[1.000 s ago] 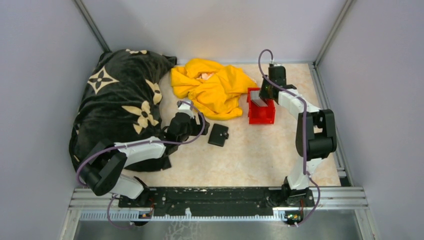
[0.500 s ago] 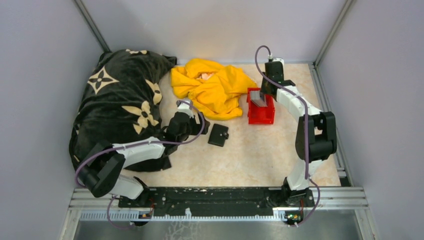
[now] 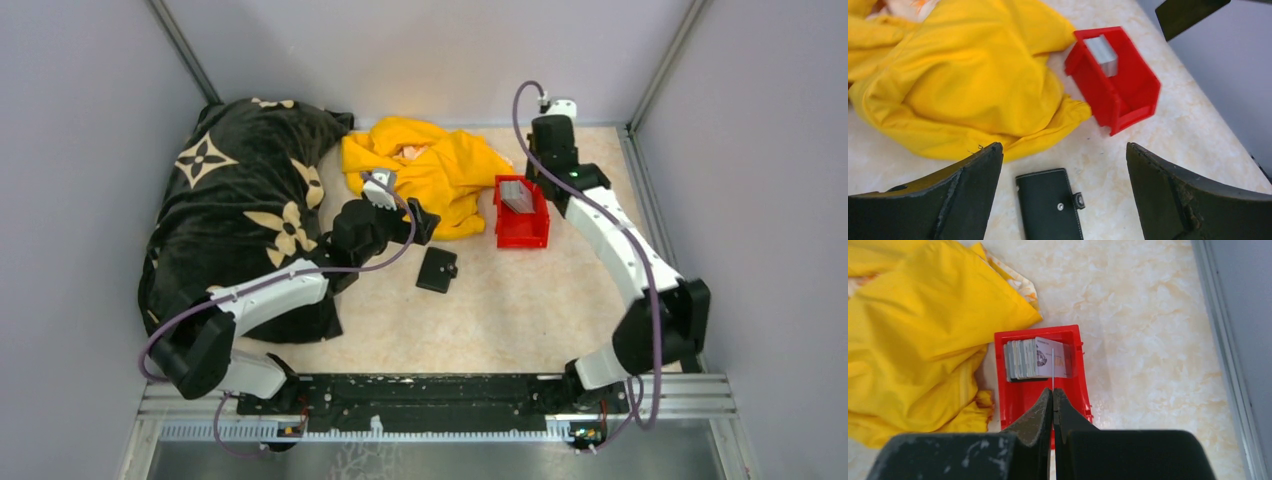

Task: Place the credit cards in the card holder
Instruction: Pick up the credit card from the storage box.

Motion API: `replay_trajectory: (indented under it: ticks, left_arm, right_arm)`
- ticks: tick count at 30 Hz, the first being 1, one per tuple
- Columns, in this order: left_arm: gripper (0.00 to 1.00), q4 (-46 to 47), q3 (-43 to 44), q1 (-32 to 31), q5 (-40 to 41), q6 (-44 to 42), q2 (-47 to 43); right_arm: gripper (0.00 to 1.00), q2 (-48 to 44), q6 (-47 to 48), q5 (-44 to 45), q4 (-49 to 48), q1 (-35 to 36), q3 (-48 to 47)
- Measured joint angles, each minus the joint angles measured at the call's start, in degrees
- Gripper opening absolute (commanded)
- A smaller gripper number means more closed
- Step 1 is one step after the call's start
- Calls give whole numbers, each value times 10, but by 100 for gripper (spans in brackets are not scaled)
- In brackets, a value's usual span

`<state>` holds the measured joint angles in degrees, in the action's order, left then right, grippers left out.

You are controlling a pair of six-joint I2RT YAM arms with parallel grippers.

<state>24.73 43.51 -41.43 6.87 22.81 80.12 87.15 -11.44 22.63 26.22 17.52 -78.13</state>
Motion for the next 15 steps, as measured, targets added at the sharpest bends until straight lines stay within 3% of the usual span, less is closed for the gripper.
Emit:
replay_trajectory:
  ticks: [7, 15]
  left_arm:
    - [100, 0, 29, 8, -123, -49, -24]
    - [100, -21, 67, 32, -288, -57, -17]
  right_arm:
    - [0, -176, -6, -78, 65, 0, 15]
    - [0, -309, -32, -227, 130, 0, 118]
